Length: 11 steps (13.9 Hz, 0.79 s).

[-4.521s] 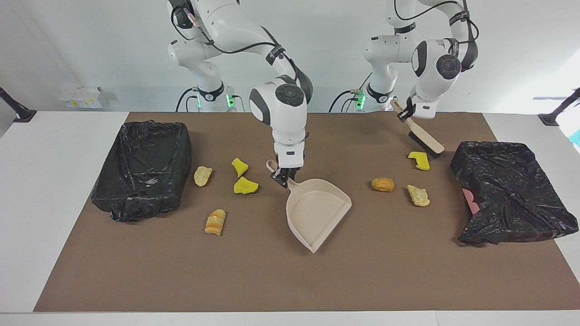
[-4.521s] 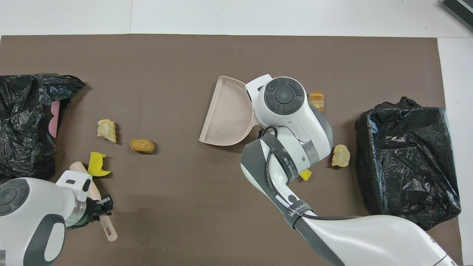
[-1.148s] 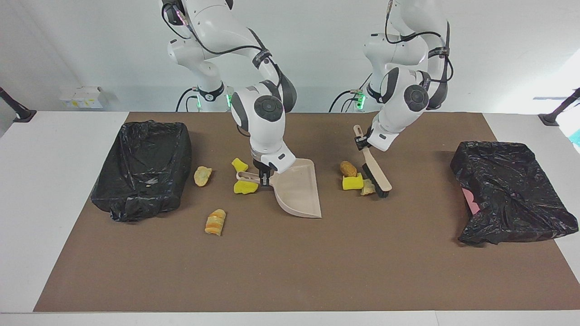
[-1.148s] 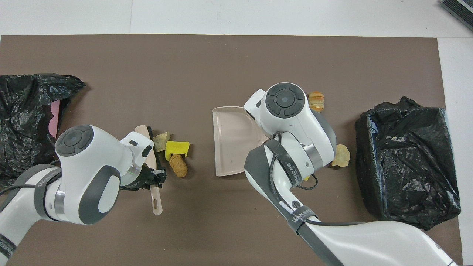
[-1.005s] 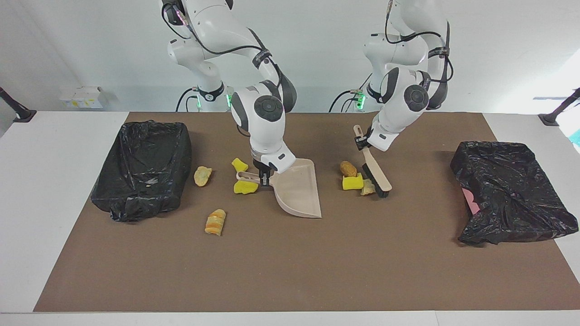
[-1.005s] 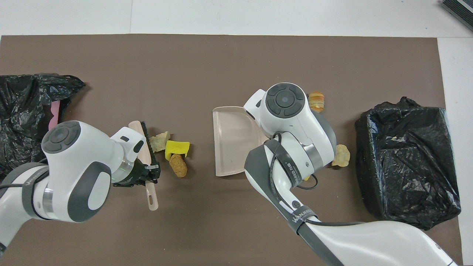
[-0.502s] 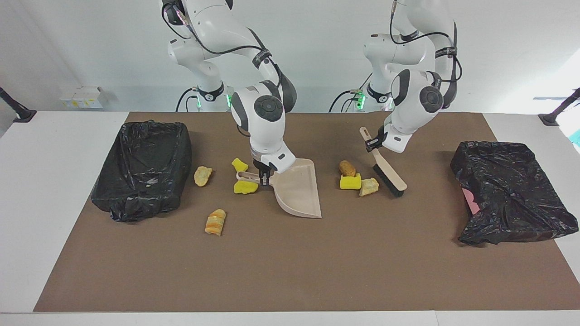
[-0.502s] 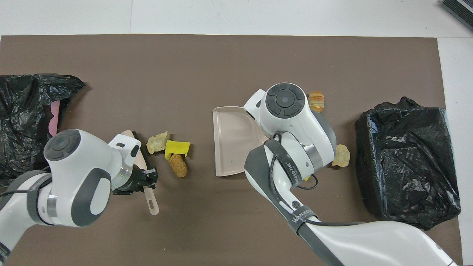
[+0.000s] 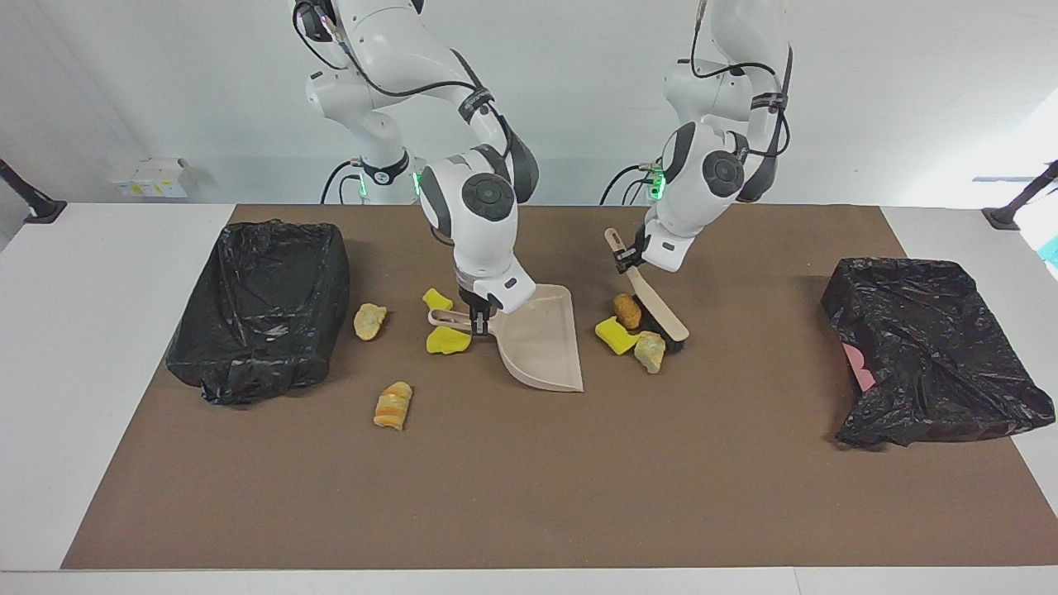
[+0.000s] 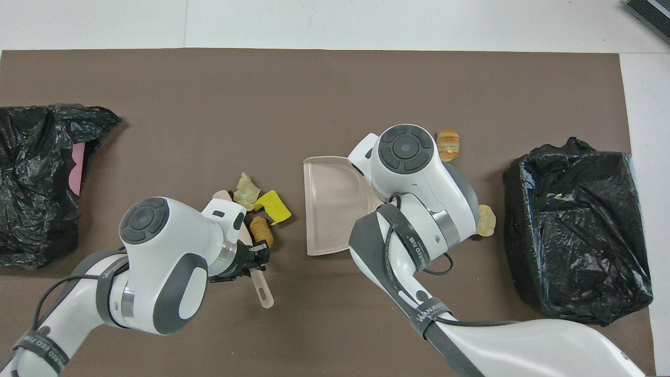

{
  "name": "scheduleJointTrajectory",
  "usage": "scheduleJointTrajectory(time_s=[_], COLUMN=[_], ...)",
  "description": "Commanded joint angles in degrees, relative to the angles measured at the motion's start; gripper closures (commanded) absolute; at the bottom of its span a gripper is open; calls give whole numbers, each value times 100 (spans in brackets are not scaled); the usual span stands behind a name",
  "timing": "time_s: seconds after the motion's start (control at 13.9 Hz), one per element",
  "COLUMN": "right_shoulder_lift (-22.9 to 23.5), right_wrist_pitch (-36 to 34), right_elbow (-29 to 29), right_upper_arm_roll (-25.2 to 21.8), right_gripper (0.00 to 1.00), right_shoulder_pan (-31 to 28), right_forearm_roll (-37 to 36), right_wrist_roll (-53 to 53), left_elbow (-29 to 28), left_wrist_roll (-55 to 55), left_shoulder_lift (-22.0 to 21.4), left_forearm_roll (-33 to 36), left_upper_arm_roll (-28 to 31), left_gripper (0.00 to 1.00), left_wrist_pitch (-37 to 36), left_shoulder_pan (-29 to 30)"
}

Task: Sweep and dump trash in bin
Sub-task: 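Sweep the bread and sponge pieces with the brush toward the dustpan, then brush the debris into the dustpan held by the right gripper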

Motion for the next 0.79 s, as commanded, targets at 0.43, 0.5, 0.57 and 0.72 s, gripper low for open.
scheduleJointTrajectory(time_s=[0.43,0.5,0.57,0.72], right_shoulder_lift=[-168,-168,-168,-168], right_wrist_pitch=[1,-8,-8,-17], right_elbow=[-234,-234,-234,-234], right_upper_arm_roll=[51,51,51,51], right_gripper=[100,100,100,100], right_shoulder_pan=[-49,-49,-49,-40], right_forearm_roll=[4,4,4,4], right_wrist_roll=[91,82,82,82], left_elbow=[1038,1170,1207,1294], left_wrist_roll=[21,30,73,432], left_shoulder_lift=[620,681,638,463], left_forearm_roll=[-571,-580,-589,-572], left_upper_arm_roll=[-147,-183,-183,-148], left_gripper=[100,100,100,100], left_wrist_pitch=[381,328,293,-214], left_shoulder_pan=[-840,-814,-745,-333])
